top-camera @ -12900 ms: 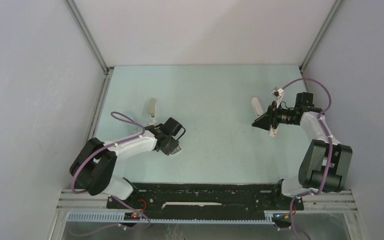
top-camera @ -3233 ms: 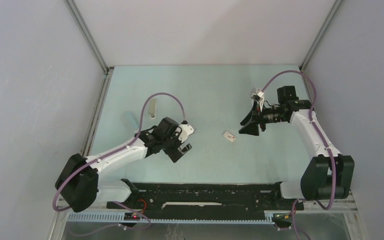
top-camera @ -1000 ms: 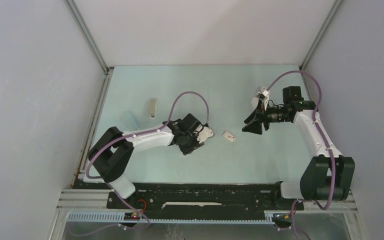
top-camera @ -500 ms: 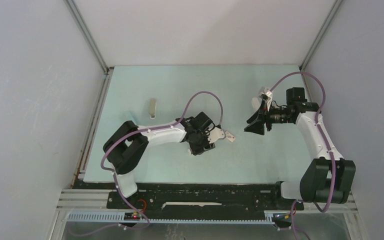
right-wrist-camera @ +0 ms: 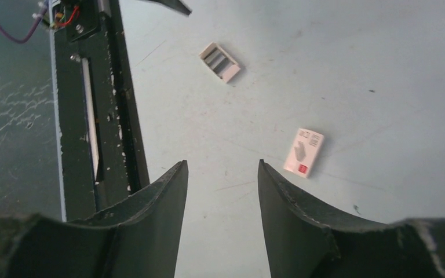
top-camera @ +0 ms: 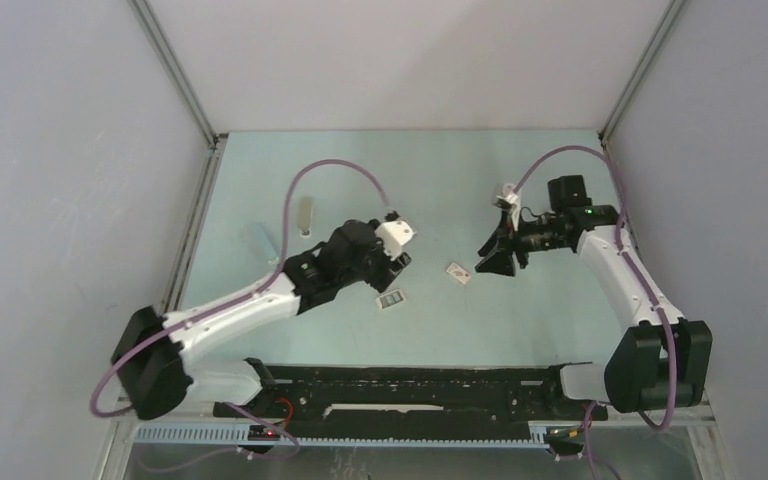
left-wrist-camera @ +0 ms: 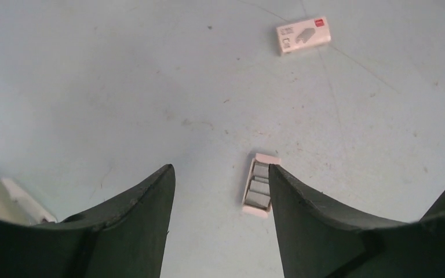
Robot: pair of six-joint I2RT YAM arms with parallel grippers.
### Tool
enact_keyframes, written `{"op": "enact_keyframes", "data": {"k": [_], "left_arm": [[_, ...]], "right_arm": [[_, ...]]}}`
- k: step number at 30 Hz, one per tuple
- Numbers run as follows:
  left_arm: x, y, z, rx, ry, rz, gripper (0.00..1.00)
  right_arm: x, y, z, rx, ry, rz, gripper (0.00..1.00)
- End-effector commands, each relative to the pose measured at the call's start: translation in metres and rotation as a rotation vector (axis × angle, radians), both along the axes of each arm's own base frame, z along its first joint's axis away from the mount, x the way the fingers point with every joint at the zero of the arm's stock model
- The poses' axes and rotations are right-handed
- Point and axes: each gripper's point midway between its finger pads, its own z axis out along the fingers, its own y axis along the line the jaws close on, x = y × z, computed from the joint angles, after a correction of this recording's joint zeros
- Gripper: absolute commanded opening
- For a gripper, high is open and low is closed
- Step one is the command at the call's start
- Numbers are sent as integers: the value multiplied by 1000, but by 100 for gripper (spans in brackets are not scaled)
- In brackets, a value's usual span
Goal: Unload the staples from the stapler
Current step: Move the staple box to the center of the board, then adjust the staple box at the center of the board.
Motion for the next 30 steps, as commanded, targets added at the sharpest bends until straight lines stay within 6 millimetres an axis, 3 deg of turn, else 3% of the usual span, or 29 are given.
{"op": "enact_keyframes", "data": {"k": [1, 4, 7, 10, 15, 23, 30], "left_arm": [[4, 26, 12, -255, -5, 308, 66], [-4, 43, 11, -433, 30, 445, 66], [-14, 56, -8, -594, 103, 566, 63], [-21, 76, -33, -683, 162, 705, 57], [-24, 94, -45, -697, 174, 796, 55], [-24, 101, -58, -746, 221, 822, 65], [-26, 92, -53, -828, 270, 725, 72]], "right_arm": [[0, 26, -9, -54, 21, 1, 55], [14, 44, -31, -101, 135, -133, 45], [19, 69, -46, -101, 229, -163, 35], [23, 91, -63, -133, 280, -176, 33], [16, 117, -81, -175, 362, -132, 30], [10, 109, -76, -235, 245, -82, 32], [19, 80, -69, -251, 173, -105, 33]]}}
